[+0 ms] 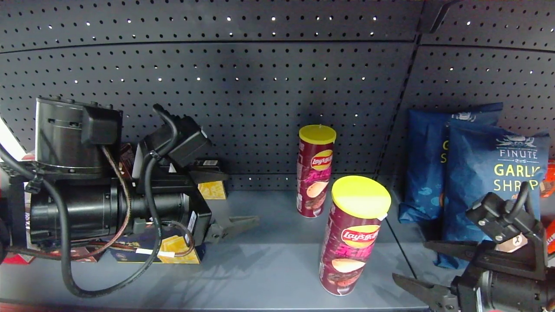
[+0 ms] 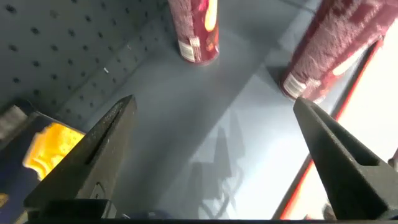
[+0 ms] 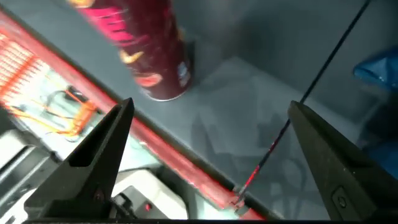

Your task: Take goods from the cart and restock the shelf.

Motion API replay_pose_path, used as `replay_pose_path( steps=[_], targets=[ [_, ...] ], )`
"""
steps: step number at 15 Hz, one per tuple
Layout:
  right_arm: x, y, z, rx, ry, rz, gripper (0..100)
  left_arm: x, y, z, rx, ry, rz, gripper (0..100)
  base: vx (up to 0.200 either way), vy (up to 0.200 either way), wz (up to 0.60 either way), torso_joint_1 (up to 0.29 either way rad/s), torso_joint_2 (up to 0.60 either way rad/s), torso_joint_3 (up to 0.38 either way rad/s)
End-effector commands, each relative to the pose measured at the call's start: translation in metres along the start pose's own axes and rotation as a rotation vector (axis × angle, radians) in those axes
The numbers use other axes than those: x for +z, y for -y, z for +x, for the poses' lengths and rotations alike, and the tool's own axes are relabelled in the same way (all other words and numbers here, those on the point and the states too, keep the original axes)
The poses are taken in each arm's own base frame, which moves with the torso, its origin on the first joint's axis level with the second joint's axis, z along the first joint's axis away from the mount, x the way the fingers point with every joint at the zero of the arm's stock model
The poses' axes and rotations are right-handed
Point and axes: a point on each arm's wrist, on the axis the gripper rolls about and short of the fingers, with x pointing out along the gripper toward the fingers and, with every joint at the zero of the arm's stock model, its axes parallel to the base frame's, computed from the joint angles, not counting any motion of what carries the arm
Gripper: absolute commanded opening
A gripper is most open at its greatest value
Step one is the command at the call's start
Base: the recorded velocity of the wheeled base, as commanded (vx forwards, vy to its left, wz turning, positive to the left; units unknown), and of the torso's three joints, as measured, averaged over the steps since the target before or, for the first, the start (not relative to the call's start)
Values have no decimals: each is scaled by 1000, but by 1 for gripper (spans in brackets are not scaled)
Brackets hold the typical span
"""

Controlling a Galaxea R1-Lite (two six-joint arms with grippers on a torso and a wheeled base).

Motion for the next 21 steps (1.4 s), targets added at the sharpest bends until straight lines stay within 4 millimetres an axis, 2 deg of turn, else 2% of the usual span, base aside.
replay_pose_path(
  steps=[1, 8, 21],
  targets=[
    [-1, 1, 18, -15, -56, 0, 100, -4, 0, 1, 1, -1, -4, 100, 0, 0, 0, 0, 0, 0],
    [9, 15, 52, -146, -110, 22, 100, -5, -1, 1, 7, -5, -8, 100, 0, 0, 0, 0, 0, 0],
    [16, 0, 67, -81, -113, -19, 100, -6, -2, 1, 11, -9, -10, 100, 0, 0, 0, 0, 0, 0]
  ],
)
